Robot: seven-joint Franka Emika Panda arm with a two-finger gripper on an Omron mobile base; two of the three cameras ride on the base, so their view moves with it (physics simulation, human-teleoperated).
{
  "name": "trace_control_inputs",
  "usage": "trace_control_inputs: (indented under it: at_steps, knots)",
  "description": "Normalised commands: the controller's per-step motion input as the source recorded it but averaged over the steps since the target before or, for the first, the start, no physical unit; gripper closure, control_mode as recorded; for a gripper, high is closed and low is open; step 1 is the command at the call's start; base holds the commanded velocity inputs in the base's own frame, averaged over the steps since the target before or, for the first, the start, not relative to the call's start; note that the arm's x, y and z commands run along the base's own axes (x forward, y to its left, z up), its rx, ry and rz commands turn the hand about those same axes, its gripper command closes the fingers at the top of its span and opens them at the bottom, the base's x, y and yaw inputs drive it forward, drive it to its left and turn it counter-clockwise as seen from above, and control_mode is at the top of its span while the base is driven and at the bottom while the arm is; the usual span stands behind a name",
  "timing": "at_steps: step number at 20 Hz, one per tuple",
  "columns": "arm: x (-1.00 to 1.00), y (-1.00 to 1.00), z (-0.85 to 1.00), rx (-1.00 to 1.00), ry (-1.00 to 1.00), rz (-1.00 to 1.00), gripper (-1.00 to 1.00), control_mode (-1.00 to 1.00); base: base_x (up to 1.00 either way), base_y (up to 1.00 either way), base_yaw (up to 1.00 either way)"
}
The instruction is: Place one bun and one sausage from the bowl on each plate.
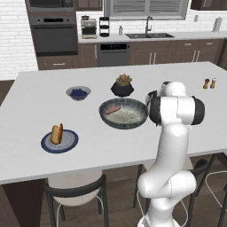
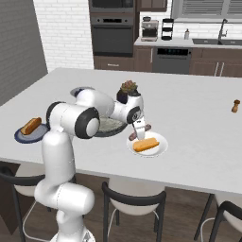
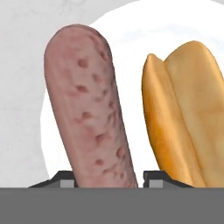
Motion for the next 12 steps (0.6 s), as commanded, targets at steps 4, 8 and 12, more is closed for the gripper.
trace_control_inputs:
  at_steps: [4,8,12]
  knots:
    - [-0.04,-0.22,-0.18,0.07,0.00,0.00,1.00,-1.00,0.00,0.00,0.00]
    - [0.00,-0.07,-0.36,0.02,0.01,0.00,1.00,-1.00,0.00,0.00,0.00]
    - [0.00,0.00,-0.36,0.00,0.02,0.00,1.00,-1.00,0.00,0.00,0.00]
